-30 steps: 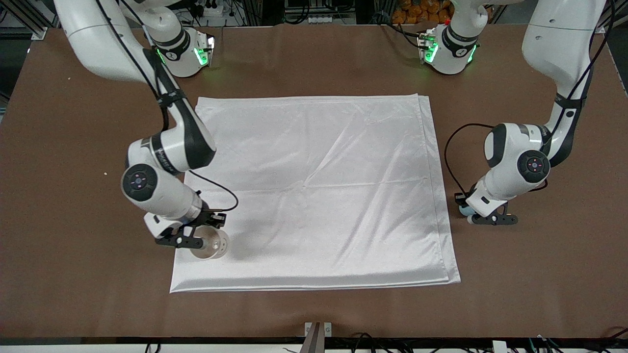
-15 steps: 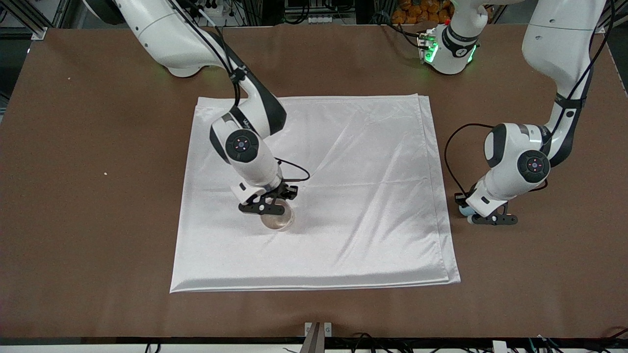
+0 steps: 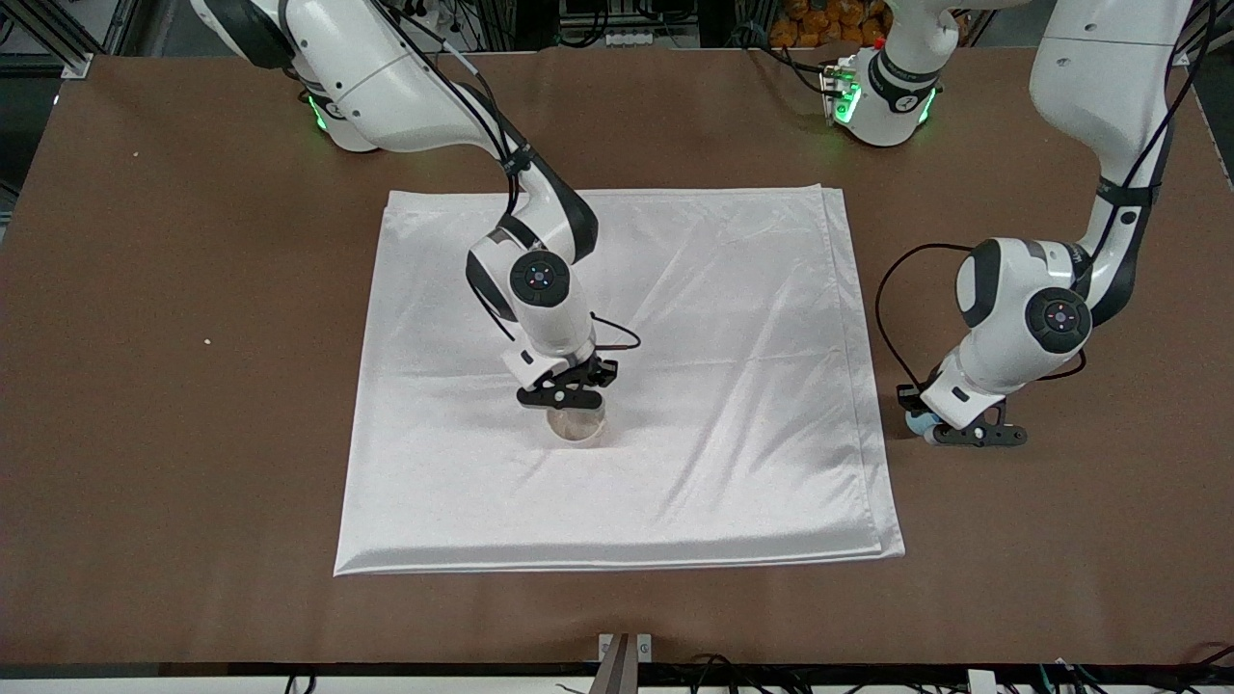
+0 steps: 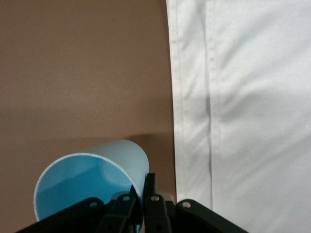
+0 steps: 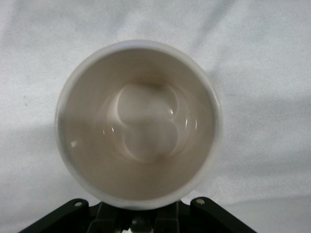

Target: Place blue cup into white mug on cloth

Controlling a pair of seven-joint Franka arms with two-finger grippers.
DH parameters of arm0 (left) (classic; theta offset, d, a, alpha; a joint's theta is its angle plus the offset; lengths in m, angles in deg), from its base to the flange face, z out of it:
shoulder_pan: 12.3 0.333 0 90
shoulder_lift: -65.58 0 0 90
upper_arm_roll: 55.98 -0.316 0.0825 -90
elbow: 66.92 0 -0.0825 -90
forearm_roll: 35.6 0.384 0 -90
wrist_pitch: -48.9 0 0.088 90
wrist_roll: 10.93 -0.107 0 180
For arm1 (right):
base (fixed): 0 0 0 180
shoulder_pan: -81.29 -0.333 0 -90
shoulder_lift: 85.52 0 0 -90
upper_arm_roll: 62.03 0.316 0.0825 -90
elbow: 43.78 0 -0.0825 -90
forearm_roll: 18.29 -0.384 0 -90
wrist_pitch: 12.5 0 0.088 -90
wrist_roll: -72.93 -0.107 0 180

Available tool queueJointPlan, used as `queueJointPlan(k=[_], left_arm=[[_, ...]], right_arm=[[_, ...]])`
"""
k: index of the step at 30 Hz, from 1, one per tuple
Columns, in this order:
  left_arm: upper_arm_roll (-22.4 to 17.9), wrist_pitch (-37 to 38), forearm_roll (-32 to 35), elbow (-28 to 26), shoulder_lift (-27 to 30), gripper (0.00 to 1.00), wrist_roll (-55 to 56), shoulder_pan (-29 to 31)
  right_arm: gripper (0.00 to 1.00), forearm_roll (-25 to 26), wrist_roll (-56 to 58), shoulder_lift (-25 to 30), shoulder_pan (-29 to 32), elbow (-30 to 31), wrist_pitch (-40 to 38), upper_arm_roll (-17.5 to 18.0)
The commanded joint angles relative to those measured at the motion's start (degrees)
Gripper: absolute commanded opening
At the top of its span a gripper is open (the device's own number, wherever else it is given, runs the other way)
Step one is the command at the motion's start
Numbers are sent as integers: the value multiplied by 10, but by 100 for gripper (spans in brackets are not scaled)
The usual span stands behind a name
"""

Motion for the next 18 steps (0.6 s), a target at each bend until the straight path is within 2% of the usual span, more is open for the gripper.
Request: queueJointPlan(k=[1,2,3,6,7,18], left_arm=[[2,5,13,-8,36,0,4,-1],[2,6,13,-8,41,0,4,-2],[3,7,13,-8,45,0,3,-2],[4,8,13,-8,57,0,3,-3],[5,9,13,-8,61,0,3,-3],[6,42,14,10,106,0,-18,-16]], right_arm=[[3,16,-24,-10,-7,-12,5,-6],[13,17,-25,-10,-6,-12,8,-6],[28,18,-30,-11,-6,-12,9,-6],[89,20,-43,-11,-7,-12,11,-6],[100,20,-45,-11,-7,-12,11,-6],[100,14,-114,18,-6,-13,-8,-4]])
